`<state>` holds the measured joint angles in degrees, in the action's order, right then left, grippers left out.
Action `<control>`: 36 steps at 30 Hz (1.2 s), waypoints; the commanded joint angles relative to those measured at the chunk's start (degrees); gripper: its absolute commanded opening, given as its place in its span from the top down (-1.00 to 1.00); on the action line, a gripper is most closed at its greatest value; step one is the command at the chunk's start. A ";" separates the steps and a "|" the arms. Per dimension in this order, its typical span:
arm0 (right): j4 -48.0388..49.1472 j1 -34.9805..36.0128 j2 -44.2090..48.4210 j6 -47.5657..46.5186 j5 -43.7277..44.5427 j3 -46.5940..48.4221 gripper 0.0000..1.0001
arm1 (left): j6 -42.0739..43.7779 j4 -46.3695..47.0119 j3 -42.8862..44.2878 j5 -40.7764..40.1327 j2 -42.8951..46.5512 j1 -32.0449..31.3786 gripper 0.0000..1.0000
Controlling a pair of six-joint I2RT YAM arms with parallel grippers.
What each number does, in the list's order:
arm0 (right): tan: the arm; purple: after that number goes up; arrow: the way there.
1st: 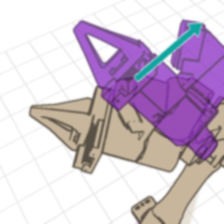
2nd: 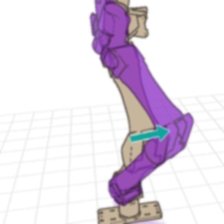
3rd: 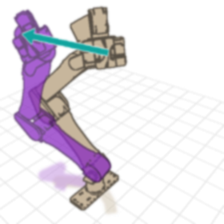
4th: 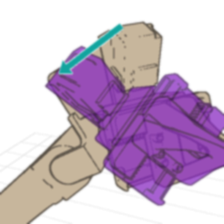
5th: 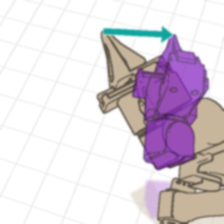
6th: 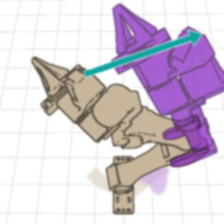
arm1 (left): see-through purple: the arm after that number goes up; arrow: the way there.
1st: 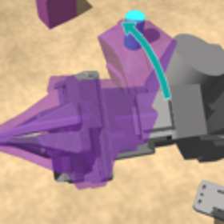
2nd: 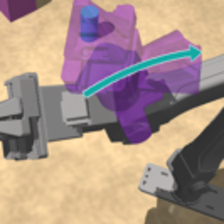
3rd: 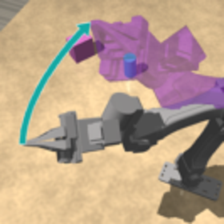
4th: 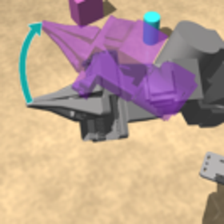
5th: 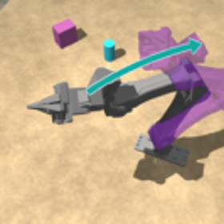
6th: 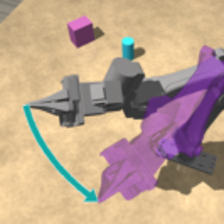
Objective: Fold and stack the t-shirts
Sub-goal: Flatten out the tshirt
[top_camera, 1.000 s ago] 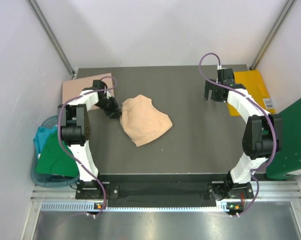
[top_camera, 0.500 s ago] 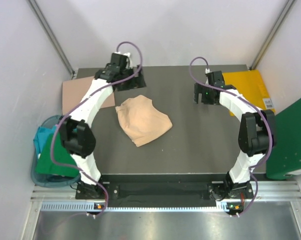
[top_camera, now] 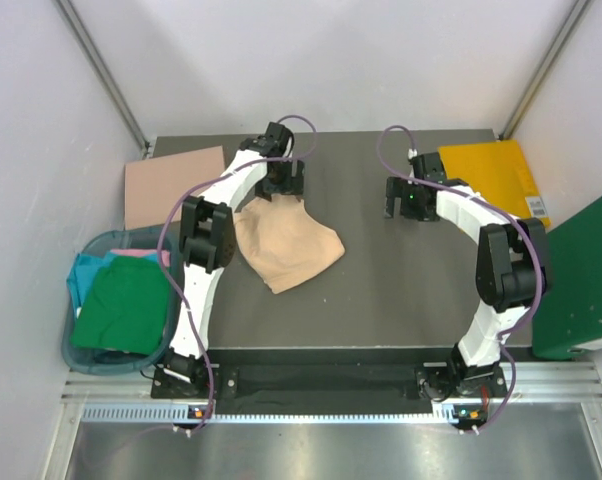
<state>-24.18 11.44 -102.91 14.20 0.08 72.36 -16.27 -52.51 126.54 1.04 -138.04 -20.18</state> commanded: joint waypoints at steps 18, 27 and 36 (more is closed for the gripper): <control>3.09 0.77 0.34 0.57 -2.10 -0.11 -0.99 | 4.14 1.80 1.43 1.51 1.90 -3.46 -0.98; 3.27 0.77 0.61 0.31 -2.27 -1.34 -0.99 | 5.73 1.27 2.22 0.02 -3.81 -4.51 -0.90; 3.62 0.77 0.43 -0.04 -2.19 -2.40 -0.99 | 5.11 0.65 3.18 -3.04 -3.21 -4.86 1.00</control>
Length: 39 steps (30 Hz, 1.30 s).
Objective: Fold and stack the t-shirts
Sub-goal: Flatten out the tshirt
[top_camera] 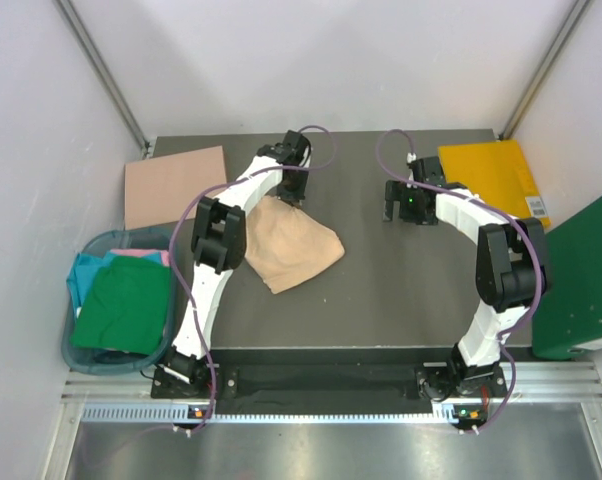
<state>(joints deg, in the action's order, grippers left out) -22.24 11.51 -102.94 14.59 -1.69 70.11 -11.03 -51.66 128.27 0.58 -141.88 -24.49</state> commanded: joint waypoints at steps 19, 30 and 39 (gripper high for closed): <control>1.24 0.71 1.51 0.09 -0.16 2.14 -0.99 | -9.69 10.79 6.42 15.11 25.37 -1.08 1.00; 1.23 -6.40 2.21 2.38 1.25 1.88 -0.99 | -39.92 43.91 17.98 48.46 21.82 -4.87 1.00; 2.29 -9.92 2.48 2.37 1.17 -0.15 -0.99 | -45.92 45.16 15.24 47.50 33.77 13.14 1.00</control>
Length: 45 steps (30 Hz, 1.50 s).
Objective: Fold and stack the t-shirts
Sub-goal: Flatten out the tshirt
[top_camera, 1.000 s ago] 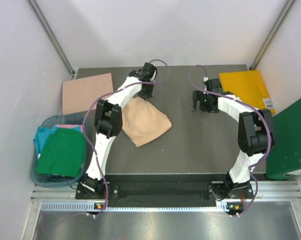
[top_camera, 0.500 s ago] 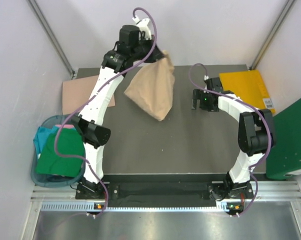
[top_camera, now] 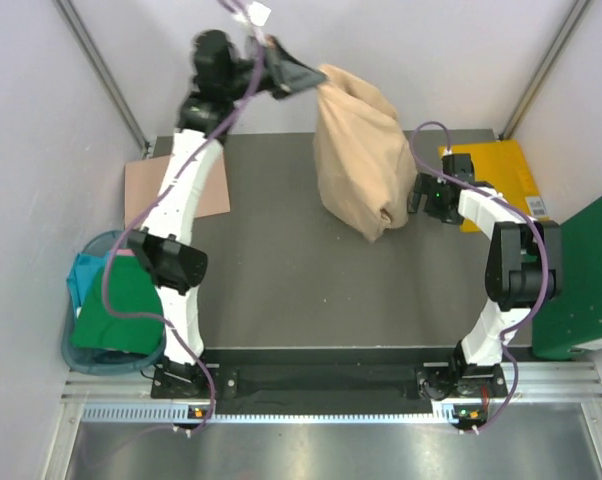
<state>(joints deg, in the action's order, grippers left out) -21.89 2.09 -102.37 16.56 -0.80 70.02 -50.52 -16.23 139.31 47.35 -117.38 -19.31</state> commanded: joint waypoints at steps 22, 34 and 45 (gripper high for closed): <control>0.80 -7.36 0.41 -0.91 2.99 6.54 -0.99 | -32.86 37.47 10.37 5.12 -7.32 -3.88 1.00; 2.02 -7.54 1.82 -1.53 3.44 0.38 -0.99 | -34.91 41.82 12.13 4.59 -1.54 -5.30 1.00; 3.26 -7.01 0.77 -0.21 2.73 0.47 -0.99 | -19.20 31.21 -33.00 6.00 22.27 11.04 1.00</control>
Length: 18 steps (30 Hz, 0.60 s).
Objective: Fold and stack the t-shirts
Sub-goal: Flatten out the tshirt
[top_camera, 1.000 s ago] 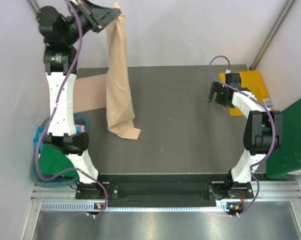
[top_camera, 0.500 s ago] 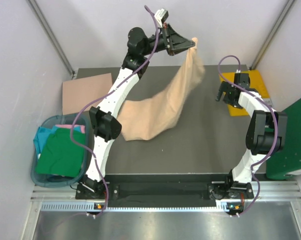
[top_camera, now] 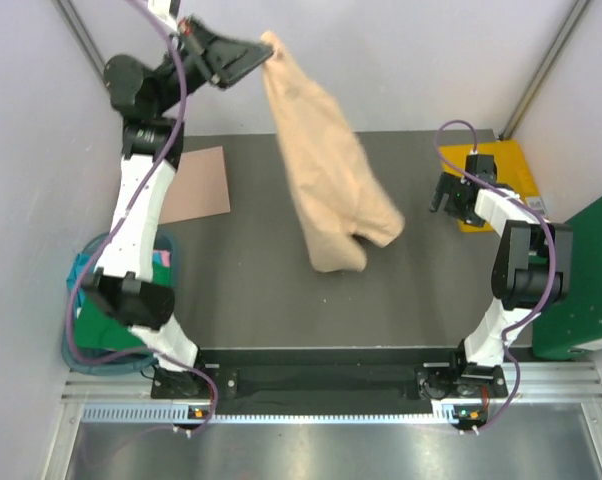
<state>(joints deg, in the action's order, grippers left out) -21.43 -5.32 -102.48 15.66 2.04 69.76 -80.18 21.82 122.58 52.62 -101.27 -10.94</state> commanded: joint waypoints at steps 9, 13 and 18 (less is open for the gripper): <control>0.69 7.32 1.05 -4.14 -0.64 4.07 -0.99 | 39.91 -46.39 -51.03 -23.06 19.27 10.59 1.00; -1.07 15.31 -0.44 -6.08 -1.78 6.26 -1.00 | 44.76 -58.71 -48.78 -33.09 16.47 11.28 1.00; -3.52 22.36 -5.09 -6.61 -9.60 10.57 -0.99 | 48.80 -73.22 -42.36 -46.63 10.32 12.61 1.00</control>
<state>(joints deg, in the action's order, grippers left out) -22.85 12.58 -104.05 10.50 -2.00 75.81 -38.15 -37.98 73.93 19.42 -87.24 0.80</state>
